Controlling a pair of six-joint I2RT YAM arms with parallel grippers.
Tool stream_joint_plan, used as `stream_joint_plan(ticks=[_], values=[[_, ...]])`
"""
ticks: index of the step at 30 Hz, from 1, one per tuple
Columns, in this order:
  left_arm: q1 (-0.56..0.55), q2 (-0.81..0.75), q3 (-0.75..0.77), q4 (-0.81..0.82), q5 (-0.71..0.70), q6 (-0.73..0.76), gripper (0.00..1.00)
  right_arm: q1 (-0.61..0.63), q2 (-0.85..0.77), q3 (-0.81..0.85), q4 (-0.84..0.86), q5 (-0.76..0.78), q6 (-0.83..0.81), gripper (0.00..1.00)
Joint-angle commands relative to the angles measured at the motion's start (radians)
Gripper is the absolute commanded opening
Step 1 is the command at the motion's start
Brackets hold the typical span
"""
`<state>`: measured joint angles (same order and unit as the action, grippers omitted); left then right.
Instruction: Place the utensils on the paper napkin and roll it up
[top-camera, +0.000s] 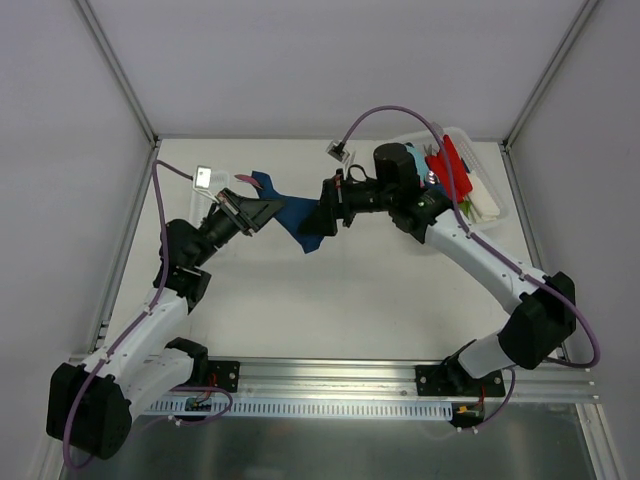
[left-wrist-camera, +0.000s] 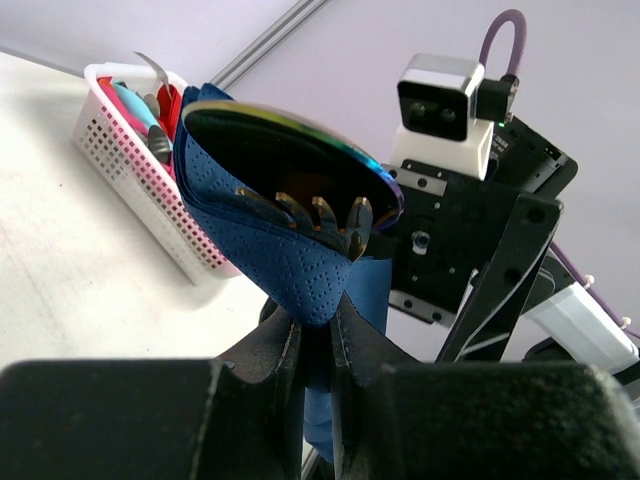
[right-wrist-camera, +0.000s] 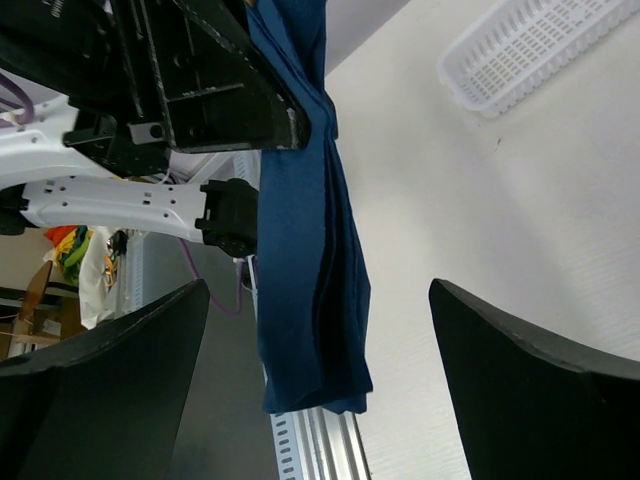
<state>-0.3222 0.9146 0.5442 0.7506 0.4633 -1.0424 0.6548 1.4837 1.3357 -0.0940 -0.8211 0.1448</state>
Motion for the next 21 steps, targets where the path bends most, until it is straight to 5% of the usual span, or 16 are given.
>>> stream_joint_plan(ticks=[1,3,12,19,20,21], values=[[-0.014,0.001,0.019,0.082,0.008,-0.015,0.0,0.009,0.009,0.048,-0.044,0.062,-0.083,0.96],[-0.015,0.003,0.022,0.081,0.009,-0.016,0.0,0.012,0.013,0.049,-0.046,0.054,-0.085,0.94],[-0.017,0.015,0.03,0.084,0.02,-0.018,0.0,0.003,0.049,0.048,0.023,-0.022,-0.012,0.32],[-0.017,0.004,0.022,0.076,0.005,-0.004,0.0,-0.047,0.064,-0.006,0.2,-0.11,0.166,0.0],[-0.017,0.0,0.019,0.082,-0.005,-0.001,0.05,-0.052,0.067,-0.015,0.224,-0.13,0.188,0.0],[-0.015,-0.006,0.008,0.087,-0.023,0.005,0.21,-0.057,0.067,-0.029,0.27,-0.141,0.205,0.0]])
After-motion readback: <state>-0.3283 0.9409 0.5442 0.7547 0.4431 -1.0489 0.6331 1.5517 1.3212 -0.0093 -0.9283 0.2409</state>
